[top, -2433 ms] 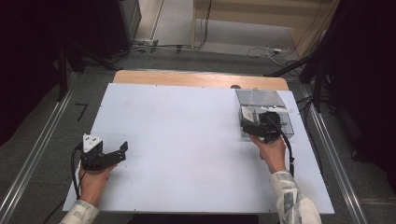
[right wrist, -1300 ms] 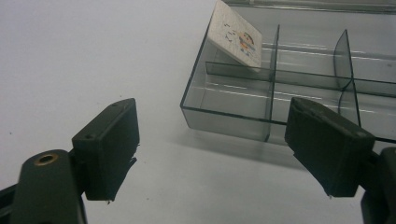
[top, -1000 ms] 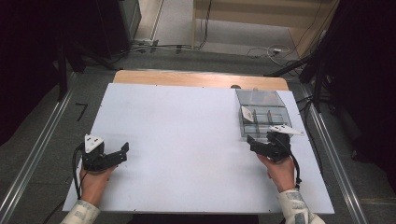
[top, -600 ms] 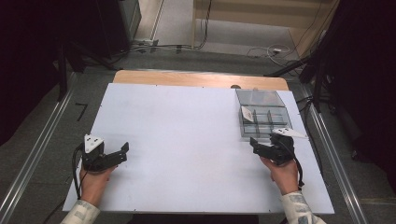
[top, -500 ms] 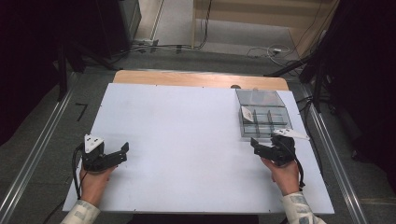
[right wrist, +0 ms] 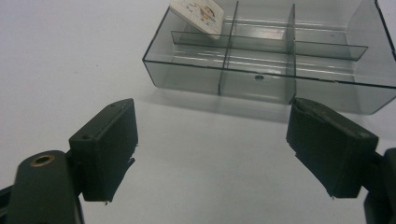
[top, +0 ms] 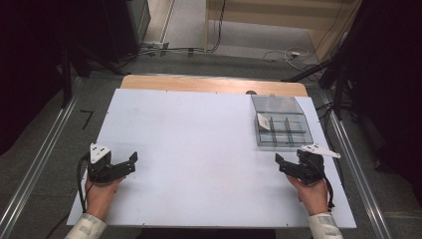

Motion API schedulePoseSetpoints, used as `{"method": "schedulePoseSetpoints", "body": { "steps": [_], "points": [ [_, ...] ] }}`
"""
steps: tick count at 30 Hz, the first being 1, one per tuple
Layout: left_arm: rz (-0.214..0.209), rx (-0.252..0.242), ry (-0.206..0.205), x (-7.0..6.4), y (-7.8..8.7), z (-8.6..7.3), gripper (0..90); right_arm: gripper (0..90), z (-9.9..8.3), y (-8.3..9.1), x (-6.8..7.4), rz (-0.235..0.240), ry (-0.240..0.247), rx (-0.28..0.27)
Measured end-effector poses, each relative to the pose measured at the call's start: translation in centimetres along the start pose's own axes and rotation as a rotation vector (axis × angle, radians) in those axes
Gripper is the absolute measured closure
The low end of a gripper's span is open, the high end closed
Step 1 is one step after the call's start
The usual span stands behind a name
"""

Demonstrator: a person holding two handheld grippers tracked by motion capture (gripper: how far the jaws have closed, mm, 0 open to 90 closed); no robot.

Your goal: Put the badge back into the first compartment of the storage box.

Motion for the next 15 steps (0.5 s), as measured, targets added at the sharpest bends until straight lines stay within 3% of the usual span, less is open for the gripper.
{"method": "schedulePoseSetpoints", "body": {
  "steps": [15],
  "points": [
    [-0.002,0.004,0.001,-0.1,0.0,0.0,7.0,15.0,-1.3,1.3,-1.5,-0.027,-0.012,-0.001]
  ]
}}
Point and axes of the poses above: each handheld gripper's, and its own axes: y roughly backward along the jaws, z roughly out of its top, x roughly to its left, the point moved 4 cm from there along -y, roughly forward along the jaws, and after that the axes turned 2 degrees about z, right-handed, at the moved point
